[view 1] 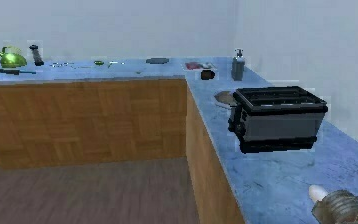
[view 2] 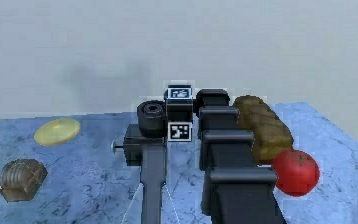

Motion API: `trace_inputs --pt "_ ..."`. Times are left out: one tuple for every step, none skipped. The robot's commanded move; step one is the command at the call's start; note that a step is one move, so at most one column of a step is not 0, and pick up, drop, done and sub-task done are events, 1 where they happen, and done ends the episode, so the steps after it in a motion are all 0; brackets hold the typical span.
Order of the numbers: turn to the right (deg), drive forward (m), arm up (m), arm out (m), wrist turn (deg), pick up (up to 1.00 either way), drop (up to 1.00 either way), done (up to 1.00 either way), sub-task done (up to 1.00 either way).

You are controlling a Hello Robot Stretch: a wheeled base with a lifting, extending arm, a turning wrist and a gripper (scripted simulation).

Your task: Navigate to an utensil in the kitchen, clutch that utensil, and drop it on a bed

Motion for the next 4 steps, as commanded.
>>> trace_inputs --pt "0.0 0.0 0.0 0.0 45.0 0.0 0.0 0.0 0.0" --pt "0.0 0.0 0.0 0.0 45.0 0.0 0.0 0.0 0.0" --pt "0.0 0.0 0.0 0.0 45.0 0.0 0.0 0.0 0.0" --pt "0.0 0.0 0.0 0.0 24.0 0.0 0.0 0.0 0.0"
